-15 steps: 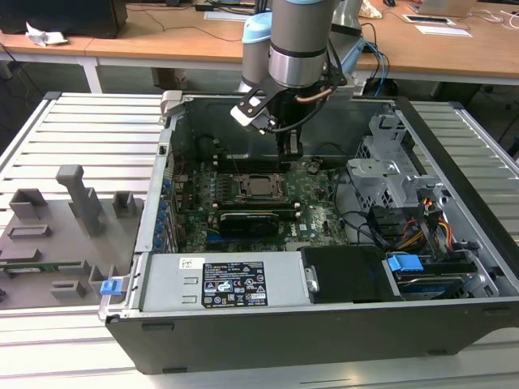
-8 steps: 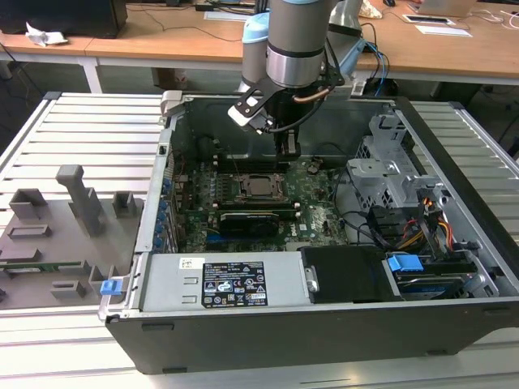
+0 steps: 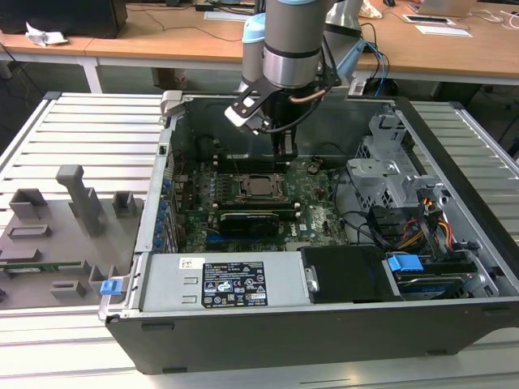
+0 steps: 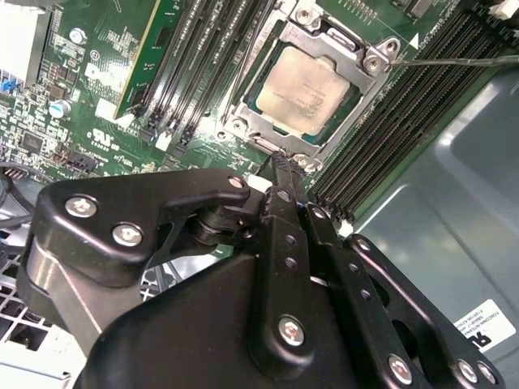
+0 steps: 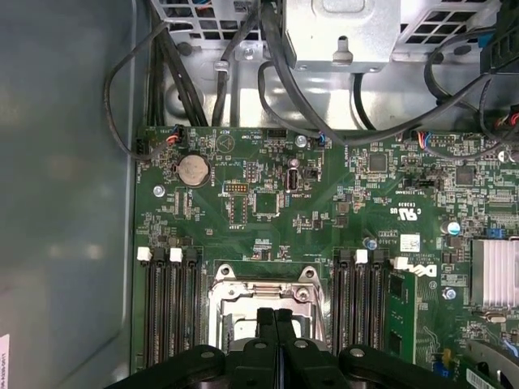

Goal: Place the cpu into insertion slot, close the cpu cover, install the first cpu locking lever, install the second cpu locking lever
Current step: 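Close the cpu cover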

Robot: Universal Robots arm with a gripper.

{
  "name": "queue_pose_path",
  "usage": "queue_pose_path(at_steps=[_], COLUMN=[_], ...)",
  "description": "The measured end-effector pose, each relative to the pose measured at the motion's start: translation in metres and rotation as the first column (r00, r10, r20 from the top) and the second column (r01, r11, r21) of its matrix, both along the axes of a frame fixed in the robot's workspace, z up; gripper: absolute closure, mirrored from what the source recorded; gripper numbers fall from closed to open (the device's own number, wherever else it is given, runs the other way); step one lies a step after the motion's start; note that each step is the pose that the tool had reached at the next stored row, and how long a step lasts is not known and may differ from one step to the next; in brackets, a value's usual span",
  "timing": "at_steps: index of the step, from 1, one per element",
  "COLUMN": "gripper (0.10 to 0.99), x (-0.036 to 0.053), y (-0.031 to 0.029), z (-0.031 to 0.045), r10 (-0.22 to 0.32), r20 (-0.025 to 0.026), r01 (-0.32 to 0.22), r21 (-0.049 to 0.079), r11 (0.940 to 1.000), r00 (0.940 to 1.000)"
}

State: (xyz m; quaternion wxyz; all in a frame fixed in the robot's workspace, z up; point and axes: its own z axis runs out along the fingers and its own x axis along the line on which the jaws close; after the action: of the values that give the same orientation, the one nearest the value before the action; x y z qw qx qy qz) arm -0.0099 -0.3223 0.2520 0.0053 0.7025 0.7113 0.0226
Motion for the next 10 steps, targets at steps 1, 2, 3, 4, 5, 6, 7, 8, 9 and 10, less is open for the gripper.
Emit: queue_pose_path(at_steps=[1, 2, 3, 4, 5, 6, 7, 8, 9, 10], gripper=[0.980, 0.980, 0.980, 0.980, 0.980, 0.980, 0.980, 0.980, 0.980, 0.980], x=[-0.0006, -0.0013, -0.0022, -0.0027, -0.0036, -0.0040, -0.0044, -0.0051, -0.0063, -0.0072], y=[0.0000, 0.0000, 0.0000, 0.0000, 0.0000, 0.0000, 0.0000, 0.0000, 0.0000, 0.0000], z=[-0.0001, -0.0003, -0.0005, -0.0006, -0.0008, -0.0010, -0.0013, -0.0015, -0.0018, -0.0020], r10=[0.000, 0.000, 0.000, 0.000, 0.000, 0.000, 0.000, 0.000, 0.000, 0.000], r20=[0.0000, 0.0001, 0.0001, 0.0001, 0.0000, 0.0000, 0.0000, 0.0001, 0.0000, 0.0000], r01=[0.000, 0.000, 0.000, 0.000, 0.000, 0.000, 0.000, 0.000, 0.000, 0.000], r21=[0.000, 0.000, 0.000, 0.000, 0.000, 0.000, 0.000, 0.000, 0.000, 0.000], r11=[1.0000, 1.0000, 1.0000, 1.0000, 1.0000, 1.0000, 1.0000, 1.0000, 1.0000, 1.0000], r00=[1.0000, 1.0000, 1.0000, 1.0000, 1.0000, 1.0000, 1.0000, 1.0000, 1.0000, 1.0000])
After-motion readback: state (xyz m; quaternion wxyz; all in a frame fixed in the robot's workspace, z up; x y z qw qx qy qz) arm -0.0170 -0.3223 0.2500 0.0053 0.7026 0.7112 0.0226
